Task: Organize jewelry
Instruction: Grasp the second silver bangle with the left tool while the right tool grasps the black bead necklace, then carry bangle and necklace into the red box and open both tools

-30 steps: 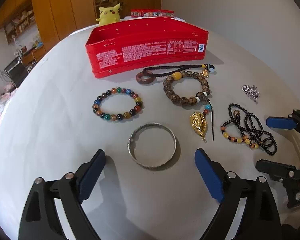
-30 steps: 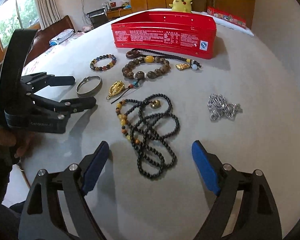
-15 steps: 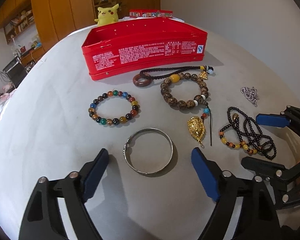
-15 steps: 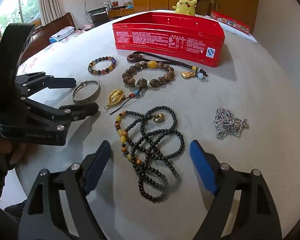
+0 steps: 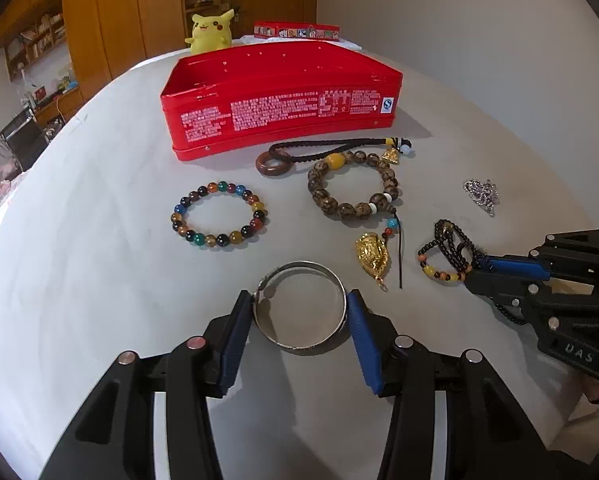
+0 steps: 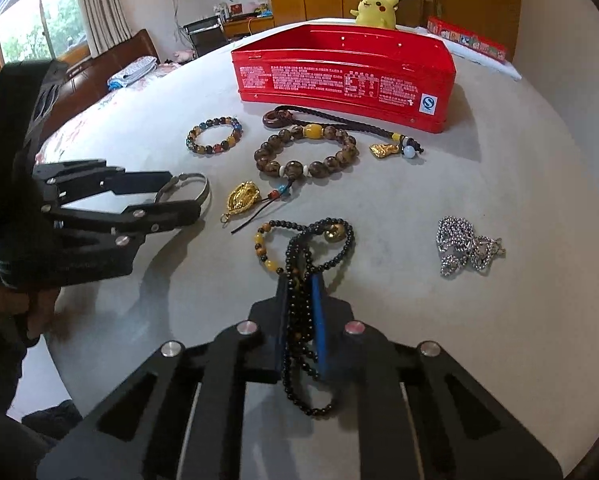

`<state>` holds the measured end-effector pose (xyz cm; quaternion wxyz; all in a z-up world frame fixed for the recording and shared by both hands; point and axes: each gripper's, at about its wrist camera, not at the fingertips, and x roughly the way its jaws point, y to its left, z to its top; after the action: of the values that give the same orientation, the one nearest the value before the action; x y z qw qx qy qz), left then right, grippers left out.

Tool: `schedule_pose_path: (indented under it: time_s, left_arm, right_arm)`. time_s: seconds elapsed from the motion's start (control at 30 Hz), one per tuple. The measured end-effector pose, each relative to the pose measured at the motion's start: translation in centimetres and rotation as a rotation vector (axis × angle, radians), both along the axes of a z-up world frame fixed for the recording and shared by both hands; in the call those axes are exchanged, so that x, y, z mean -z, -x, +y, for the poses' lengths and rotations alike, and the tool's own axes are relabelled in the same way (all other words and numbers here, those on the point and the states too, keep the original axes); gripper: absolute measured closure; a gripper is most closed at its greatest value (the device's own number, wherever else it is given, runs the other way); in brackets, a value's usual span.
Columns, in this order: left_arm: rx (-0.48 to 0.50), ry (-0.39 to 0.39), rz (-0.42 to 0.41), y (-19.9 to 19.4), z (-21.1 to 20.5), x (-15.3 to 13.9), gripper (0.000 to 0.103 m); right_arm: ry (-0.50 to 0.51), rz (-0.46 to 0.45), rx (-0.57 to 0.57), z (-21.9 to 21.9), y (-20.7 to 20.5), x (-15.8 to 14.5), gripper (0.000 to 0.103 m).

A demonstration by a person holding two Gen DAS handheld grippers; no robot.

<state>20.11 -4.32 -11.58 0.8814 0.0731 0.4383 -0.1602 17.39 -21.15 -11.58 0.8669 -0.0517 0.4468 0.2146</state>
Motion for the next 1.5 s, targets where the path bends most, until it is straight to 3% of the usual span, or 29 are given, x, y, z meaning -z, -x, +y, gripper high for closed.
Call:
schedule_pose_path:
  time_s: [1.07, 1.5]
  left_arm:
    - [-0.008, 0.03, -0.105, 2.0, 1.3, -6.2, 0.054]
    - [0.02, 0.022, -0.171, 1.5, 0.7, -9.3, 0.054]
  right_arm:
    - [-0.136, -0.105, -0.022, -1.7, 2.7, -9.5, 0.1]
    - [-0.126, -0.174, -0.046, -1.8, 2.0, -13.3, 0.101]
